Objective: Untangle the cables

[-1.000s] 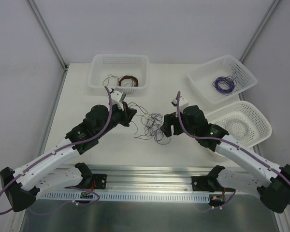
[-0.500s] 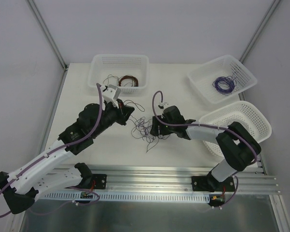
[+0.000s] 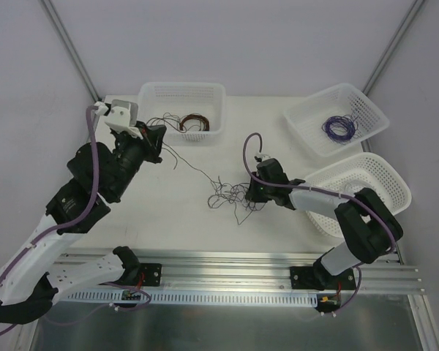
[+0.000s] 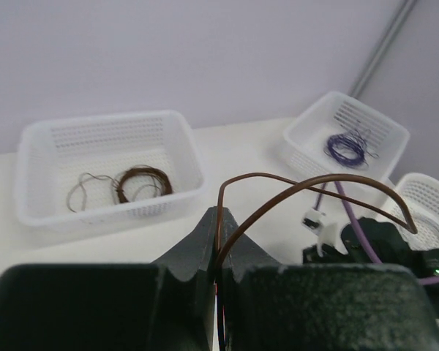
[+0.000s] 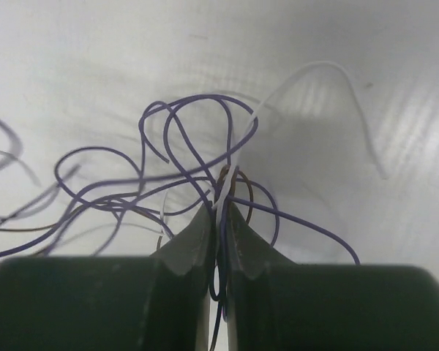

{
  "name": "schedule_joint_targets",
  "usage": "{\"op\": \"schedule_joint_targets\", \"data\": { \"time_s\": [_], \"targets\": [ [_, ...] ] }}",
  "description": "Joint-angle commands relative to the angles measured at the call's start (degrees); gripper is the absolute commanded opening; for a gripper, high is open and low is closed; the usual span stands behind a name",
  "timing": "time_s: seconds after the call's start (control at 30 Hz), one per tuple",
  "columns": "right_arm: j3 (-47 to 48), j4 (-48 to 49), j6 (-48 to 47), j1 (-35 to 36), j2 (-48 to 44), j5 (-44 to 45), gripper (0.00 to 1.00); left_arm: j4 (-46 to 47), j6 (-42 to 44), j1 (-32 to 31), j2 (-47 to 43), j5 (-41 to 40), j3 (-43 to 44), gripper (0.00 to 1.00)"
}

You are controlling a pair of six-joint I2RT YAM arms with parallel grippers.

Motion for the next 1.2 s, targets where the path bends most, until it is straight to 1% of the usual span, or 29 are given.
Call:
{"op": "schedule_joint_targets", "data": {
  "time_s": [0.0, 0.07, 0.1, 0.23, 0.27, 0.37, 0.43, 0.53, 0.57, 0.6, 0.63, 0.7, 0.73, 0.8, 0.83, 0.9, 0.93, 1.0, 1.03, 1.1, 1.13, 1.17],
  "targets": [
    [-1.1, -4.4, 0.6, -2.0, -5.0, 2.0, 0.01, -1.1, 9.3, -0.5, 0.0, -8.5, 6.2, 0.0],
    [-1.3, -6.8, 1.0, -3.3, -5.9, 1.4, 0.01, -1.3, 12.8, -0.5, 0.7, -10.9, 9.1, 0.0],
    [-1.5, -8.1, 0.9, -3.7, -6.4, 1.0, 0.01, -1.2, 14.0, -0.4, 1.0, -13.0, 9.7, 0.0],
    [-1.3, -12.2, 0.2, -4.2, -9.6, 1.7, 0.01, -1.3, 18.5, -0.3, 1.8, -16.6, 12.0, 0.0],
    [-1.3, -13.2, -0.3, -4.4, -10.8, 2.1, 0.01, -1.2, 20.8, -0.2, 2.1, -18.2, 12.3, 0.0],
    [-1.7, -16.4, -0.7, -6.3, -13.0, 2.0, 0.01, -1.2, 24.1, 0.7, 2.4, -21.5, 12.7, 0.0],
    [-3.1, -16.7, -1.0, -7.7, -14.8, 0.8, 0.01, -1.2, 25.0, 1.7, 2.5, -23.2, 11.7, 0.0],
    [-3.0, -17.8, -2.6, -8.9, -18.8, 0.0, 0.01, -1.4, 22.3, 5.4, 1.7, -20.3, 9.0, 0.0],
    [-2.7, -18.8, -3.1, -8.8, -19.3, -0.7, 0.02, -1.4, 19.6, 7.2, 1.6, -16.6, 8.4, 0.0],
    [-2.3, -19.2, -4.0, -8.9, -19.7, -1.3, 0.04, -1.5, 18.5, 7.8, 1.6, -15.1, 7.9, 0.0],
    [-2.1, -19.5, -4.2, -8.8, -19.8, -1.8, 0.08, -1.5, 17.3, 8.6, 2.2, -14.0, 7.3, 0.0],
    [-1.7, -19.8, -4.8, -8.8, -20.6, -3.4, 0.11, -1.7, 15.1, 10.5, 3.3, -10.5, 7.1, 0.0],
    [-1.7, -20.0, -4.9, -8.8, -20.9, -4.0, 0.18, -1.9, 13.9, 11.2, 4.6, -9.1, 7.2, 0.0],
    [-1.7, -20.4, -5.3, -8.7, -22.0, -5.2, 0.29, -2.2, 12.9, 13.2, 6.0, -5.8, 7.7, 0.0],
    [-1.7, -20.6, -5.5, -8.6, -23.4, -5.5, 0.39, -2.2, 12.1, 13.8, 7.4, -4.9, 8.4, 0.0],
    [-1.4, -21.7, -6.2, -8.4, -24.8, -6.0, 0.48, -2.3, 11.7, 15.4, 8.9, -2.6, 9.4, 0.0],
    [-1.2, -22.2, -7.2, -8.1, -26.4, -6.0, 0.56, -2.3, 11.4, 16.1, 10.4, -1.9, 10.8, 0.0],
    [-0.3, -24.2, -8.4, -7.7, -27.9, -6.1, 0.64, -2.2, 10.7, 17.9, 12.1, -0.2, 12.2, 0.0],
    [-0.1, -24.9, -8.9, -7.3, -29.5, -6.2, 0.71, -2.2, 10.5, 18.5, 14.0, 0.9, 13.8, 0.0],
    [0.6, -26.3, -10.0, -7.0, -31.2, -6.6, 0.79, -2.2, 10.4, 19.4, 16.8, 1.8, 16.8, 0.0],
    [0.8, -26.6, -10.3, -6.7, -32.1, -6.8, 0.85, -2.1, 10.5, 20.1, 17.8, 2.9, 18.0, 0.0],
    [0.8, -27.1, -10.8, -6.3, -33.8, -7.2, 0.87, -2.2, 10.6, 20.6, 18.8, 3.5, 19.1, 0.0]
  ]
}}
